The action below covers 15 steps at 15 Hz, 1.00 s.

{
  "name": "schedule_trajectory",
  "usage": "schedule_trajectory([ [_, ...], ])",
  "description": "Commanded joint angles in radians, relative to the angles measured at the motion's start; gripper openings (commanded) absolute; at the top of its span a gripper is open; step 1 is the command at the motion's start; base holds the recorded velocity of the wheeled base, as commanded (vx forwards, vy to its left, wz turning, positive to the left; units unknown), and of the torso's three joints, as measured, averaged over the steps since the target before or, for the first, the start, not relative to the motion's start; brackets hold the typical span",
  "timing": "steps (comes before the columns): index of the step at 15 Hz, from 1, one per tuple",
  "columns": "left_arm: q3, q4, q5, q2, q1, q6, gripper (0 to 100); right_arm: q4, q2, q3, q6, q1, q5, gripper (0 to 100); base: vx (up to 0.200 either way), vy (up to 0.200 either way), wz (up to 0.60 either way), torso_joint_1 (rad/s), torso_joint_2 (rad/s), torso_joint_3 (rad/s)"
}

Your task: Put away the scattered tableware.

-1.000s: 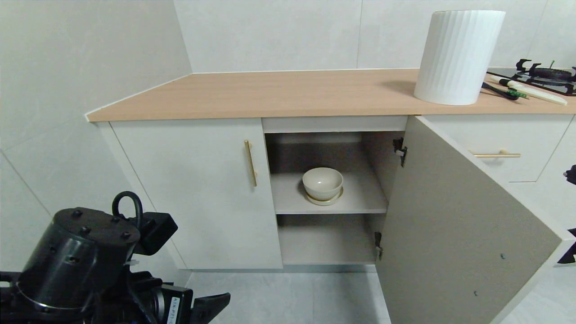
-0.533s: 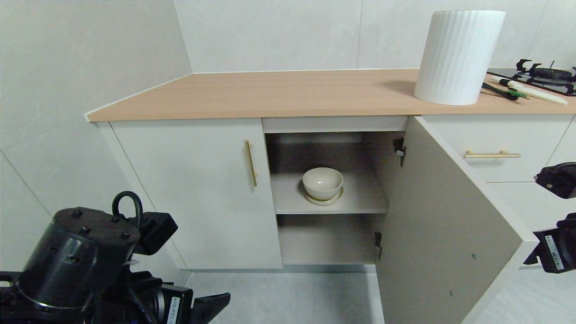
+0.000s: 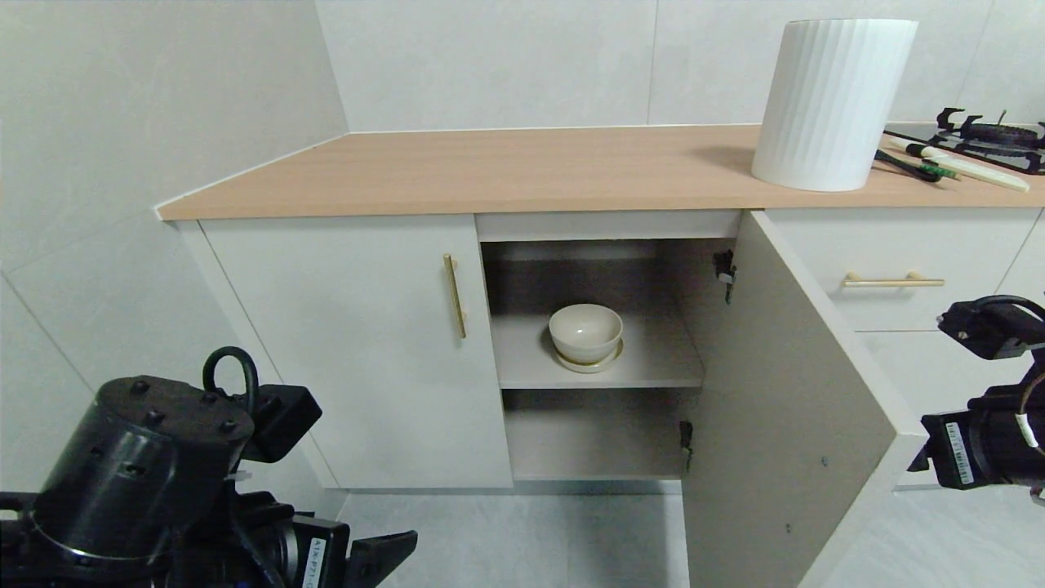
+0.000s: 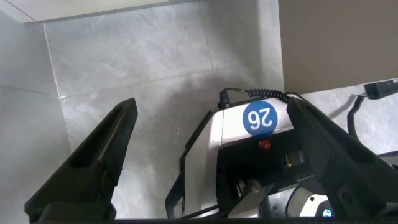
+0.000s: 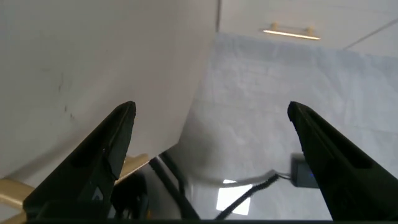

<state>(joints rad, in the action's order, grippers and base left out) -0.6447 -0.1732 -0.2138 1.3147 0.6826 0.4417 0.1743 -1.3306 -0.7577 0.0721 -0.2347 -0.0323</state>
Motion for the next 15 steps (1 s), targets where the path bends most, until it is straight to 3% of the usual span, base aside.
schedule_trajectory([
  [1, 0.000, 0.000, -0.001, 0.001, 0.002, 0.000, 100, -0.024, -0.024, 0.018, 0.003, -0.021, -0.001, 100, 0.000, 0.000, 0.00, 0.000, 0.00, 0.000],
  [7, 0.000, 0.000, -0.001, 0.001, 0.000, 0.000, 100, -0.119, -0.091, 0.037, 0.061, -0.051, -0.001, 100, 0.000, 0.000, 0.00, 0.000, 0.00, 0.000],
  [15, 0.000, 0.000, -0.001, 0.000, 0.000, 0.000, 100, -0.139, -0.110, 0.044, 0.069, -0.055, -0.003, 100, 0.000, 0.000, 0.00, 0.000, 0.00, 0.000],
])
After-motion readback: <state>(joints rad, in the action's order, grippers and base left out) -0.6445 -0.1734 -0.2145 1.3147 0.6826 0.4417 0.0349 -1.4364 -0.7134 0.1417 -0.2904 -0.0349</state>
